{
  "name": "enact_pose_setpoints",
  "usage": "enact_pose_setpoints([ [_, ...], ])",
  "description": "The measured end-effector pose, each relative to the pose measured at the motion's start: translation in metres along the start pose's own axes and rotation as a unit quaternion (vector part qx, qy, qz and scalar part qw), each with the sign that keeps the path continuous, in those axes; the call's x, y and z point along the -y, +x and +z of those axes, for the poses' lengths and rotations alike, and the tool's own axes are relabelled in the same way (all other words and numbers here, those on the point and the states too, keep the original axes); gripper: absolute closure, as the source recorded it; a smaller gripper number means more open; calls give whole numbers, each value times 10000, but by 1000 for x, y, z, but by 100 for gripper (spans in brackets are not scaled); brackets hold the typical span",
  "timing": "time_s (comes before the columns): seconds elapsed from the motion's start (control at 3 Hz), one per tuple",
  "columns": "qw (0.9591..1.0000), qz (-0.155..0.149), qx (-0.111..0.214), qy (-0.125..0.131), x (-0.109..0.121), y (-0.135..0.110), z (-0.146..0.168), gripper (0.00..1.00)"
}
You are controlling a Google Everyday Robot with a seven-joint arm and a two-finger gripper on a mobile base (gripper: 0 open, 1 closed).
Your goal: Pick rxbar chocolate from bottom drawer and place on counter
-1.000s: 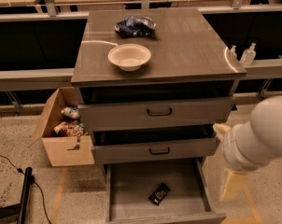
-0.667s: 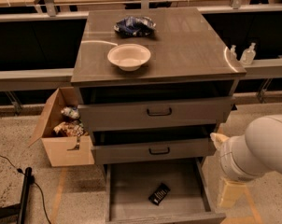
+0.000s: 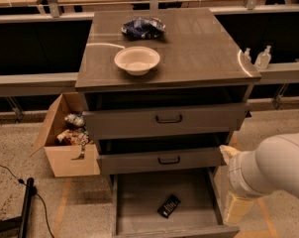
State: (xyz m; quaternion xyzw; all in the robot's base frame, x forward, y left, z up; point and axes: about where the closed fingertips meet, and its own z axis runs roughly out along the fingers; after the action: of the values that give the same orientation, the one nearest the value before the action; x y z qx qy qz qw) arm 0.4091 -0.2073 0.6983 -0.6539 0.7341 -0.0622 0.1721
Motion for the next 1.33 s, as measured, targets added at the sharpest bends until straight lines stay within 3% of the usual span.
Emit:
enact_pose_setpoints([
  [0.67,9977,482,476,88,-37,-1,113,0],
  [1.0,9942,582,863,253,-44,-7,169,0],
  [1.33,9929,400,1118,-54,-60,-22,224,0],
])
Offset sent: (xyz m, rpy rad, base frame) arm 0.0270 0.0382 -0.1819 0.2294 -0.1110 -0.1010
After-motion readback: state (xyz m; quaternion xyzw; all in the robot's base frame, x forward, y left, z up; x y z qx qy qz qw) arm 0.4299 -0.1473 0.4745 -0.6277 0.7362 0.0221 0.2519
